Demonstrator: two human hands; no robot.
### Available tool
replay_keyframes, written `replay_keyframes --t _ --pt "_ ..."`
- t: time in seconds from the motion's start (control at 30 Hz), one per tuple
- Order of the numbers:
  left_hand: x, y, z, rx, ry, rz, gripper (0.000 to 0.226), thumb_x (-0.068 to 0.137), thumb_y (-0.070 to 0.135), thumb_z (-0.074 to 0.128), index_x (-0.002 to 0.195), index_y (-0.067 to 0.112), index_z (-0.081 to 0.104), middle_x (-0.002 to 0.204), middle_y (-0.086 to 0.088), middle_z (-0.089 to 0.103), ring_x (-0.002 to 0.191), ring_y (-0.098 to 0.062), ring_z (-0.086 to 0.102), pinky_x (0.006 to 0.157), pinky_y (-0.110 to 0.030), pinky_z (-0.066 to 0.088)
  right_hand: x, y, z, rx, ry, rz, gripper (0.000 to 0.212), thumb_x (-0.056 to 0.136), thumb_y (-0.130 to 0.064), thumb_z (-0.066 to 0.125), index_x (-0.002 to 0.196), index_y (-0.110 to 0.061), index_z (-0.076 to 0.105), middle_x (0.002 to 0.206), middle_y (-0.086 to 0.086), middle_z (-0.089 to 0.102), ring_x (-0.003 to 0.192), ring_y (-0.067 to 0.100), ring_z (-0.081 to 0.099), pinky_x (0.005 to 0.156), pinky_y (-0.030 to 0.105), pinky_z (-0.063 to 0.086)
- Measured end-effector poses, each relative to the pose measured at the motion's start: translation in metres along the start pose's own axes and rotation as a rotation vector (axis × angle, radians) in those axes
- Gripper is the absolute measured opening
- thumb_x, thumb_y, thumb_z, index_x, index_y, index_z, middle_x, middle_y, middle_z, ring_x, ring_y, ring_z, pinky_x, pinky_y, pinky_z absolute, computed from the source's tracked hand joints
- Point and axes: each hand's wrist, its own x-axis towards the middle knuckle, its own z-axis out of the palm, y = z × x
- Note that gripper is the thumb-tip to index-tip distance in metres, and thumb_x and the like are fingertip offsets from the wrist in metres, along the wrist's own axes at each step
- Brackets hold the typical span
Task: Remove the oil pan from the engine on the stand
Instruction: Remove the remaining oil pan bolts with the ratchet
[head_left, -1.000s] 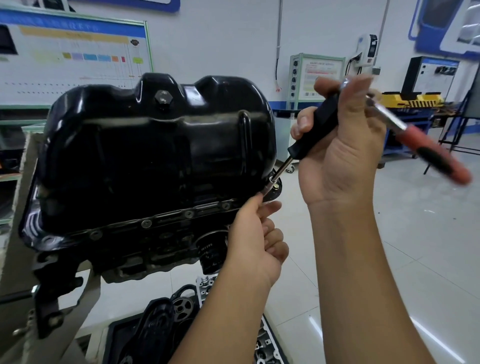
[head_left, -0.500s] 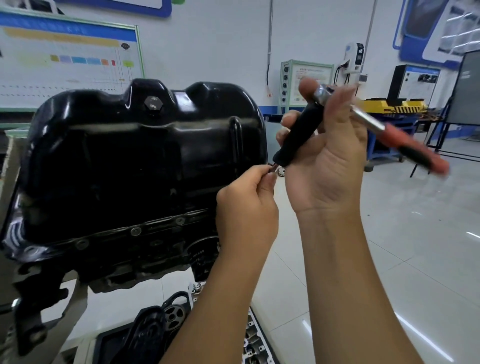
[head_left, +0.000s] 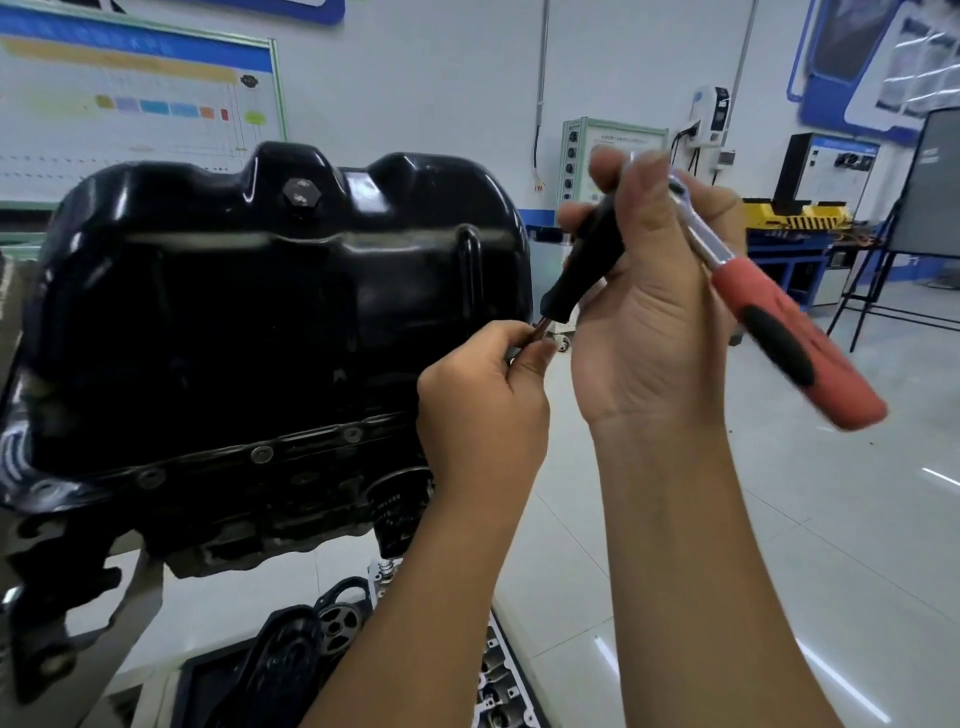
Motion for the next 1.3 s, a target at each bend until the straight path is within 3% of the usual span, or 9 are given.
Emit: replay_keyframes --t 0.17,0.33,0.57,0.67,0.73,0.9,1.07,1.17,1.3 --pt "-0.001 -0.001 0.001 0.009 -0.002 0.029 0.011 0.083 0.032 0.073 0.077 0.024 0.069 0.051 0.019 0.049 0.046 -0.005 0.046 0.050 -0.034 0.050 0.005 -0.004 -0.005 -0.015 -0.042 0.163 0.040 0.110 -0.045 0.035 0.100 -0.012 0.057 0.095 0.006 0.076 0.067 0.019 0.065 0.062 0.027 0.046" --pt "-0.001 -0.001 0.002 -0.020 0.003 -0.001 0.011 0.083 0.035 0.073 0.079 0.025 0.070 0.050 0.016 0.051 0.047 -0.014 0.054 0.050 -0.038 0.050 0.000 -0.001 -0.003 0.007 -0.024 0.032 0.021 0.095 -0.018 0.065 0.108 -0.012 0.049 0.099 0.010 0.068 0.069 0.021 0.064 0.063 0.029 0.052" --pt "0.004 -0.013 -0.006 -0.163 -0.267 -0.024 0.013 0.095 0.034 0.061 0.099 0.028 0.072 0.061 0.006 0.055 0.056 -0.019 0.052 0.050 -0.051 0.051 0.004 -0.002 -0.002 -0.053 -0.033 0.096 0.032 0.110 -0.037 0.038 0.102 -0.010 0.054 0.099 0.011 0.075 0.064 0.021 0.060 0.061 0.028 0.049" --pt "0.004 -0.015 -0.006 -0.111 -0.210 0.000 0.009 0.091 0.033 0.064 0.096 0.031 0.071 0.057 0.012 0.055 0.053 -0.017 0.058 0.048 -0.048 0.055 0.001 -0.002 -0.003 -0.044 -0.026 0.022 0.010 0.101 -0.018 0.060 0.098 -0.011 0.054 0.094 0.010 0.072 0.064 0.020 0.062 0.061 0.029 0.052" --pt "0.003 -0.014 -0.004 -0.077 -0.153 0.032 0.009 0.089 0.035 0.065 0.096 0.032 0.070 0.053 0.017 0.052 0.046 -0.008 0.050 0.046 -0.043 0.056 0.000 -0.001 -0.003 -0.057 -0.019 -0.026 0.018 0.093 -0.013 0.068 0.100 -0.012 0.051 0.093 0.009 0.071 0.068 0.021 0.066 0.064 0.031 0.053" --pt "0.002 -0.014 -0.002 -0.111 -0.104 -0.011 0.012 0.084 0.046 0.066 0.088 0.035 0.068 0.047 0.017 0.044 0.043 -0.008 0.043 0.043 -0.044 0.054 0.003 -0.002 -0.003 -0.071 -0.020 0.093 0.034 0.110 -0.037 0.040 0.111 -0.006 0.055 0.102 0.013 0.076 0.066 0.021 0.063 0.062 0.029 0.043" --pt "0.000 -0.015 0.000 -0.085 -0.078 -0.022 0.024 0.082 0.050 0.066 0.079 0.027 0.063 0.047 0.012 0.045 0.041 -0.013 0.039 0.039 -0.044 0.049 -0.003 0.001 0.001 -0.107 0.041 -0.049 0.029 0.086 -0.020 0.077 0.097 -0.011 0.052 0.091 0.017 0.070 0.061 0.020 0.063 0.058 0.029 0.049" --pt "0.001 -0.016 -0.001 -0.095 -0.067 -0.049 0.031 0.083 0.050 0.067 0.070 0.025 0.056 0.047 0.007 0.045 0.042 -0.018 0.038 0.039 -0.044 0.046 -0.006 0.002 0.002 -0.140 -0.044 -0.004 0.017 0.096 -0.030 0.061 0.097 -0.015 0.054 0.095 0.011 0.075 0.063 0.021 0.062 0.062 0.030 0.043" --pt "0.000 -0.015 -0.001 -0.079 -0.067 -0.047 0.035 0.084 0.053 0.068 0.069 0.025 0.053 0.047 0.006 0.046 0.040 -0.021 0.041 0.039 -0.043 0.046 -0.001 0.001 -0.003 -0.105 -0.082 0.099 0.038 0.104 -0.046 0.040 0.105 -0.014 0.060 0.103 0.010 0.076 0.065 0.020 0.061 0.064 0.029 0.042"
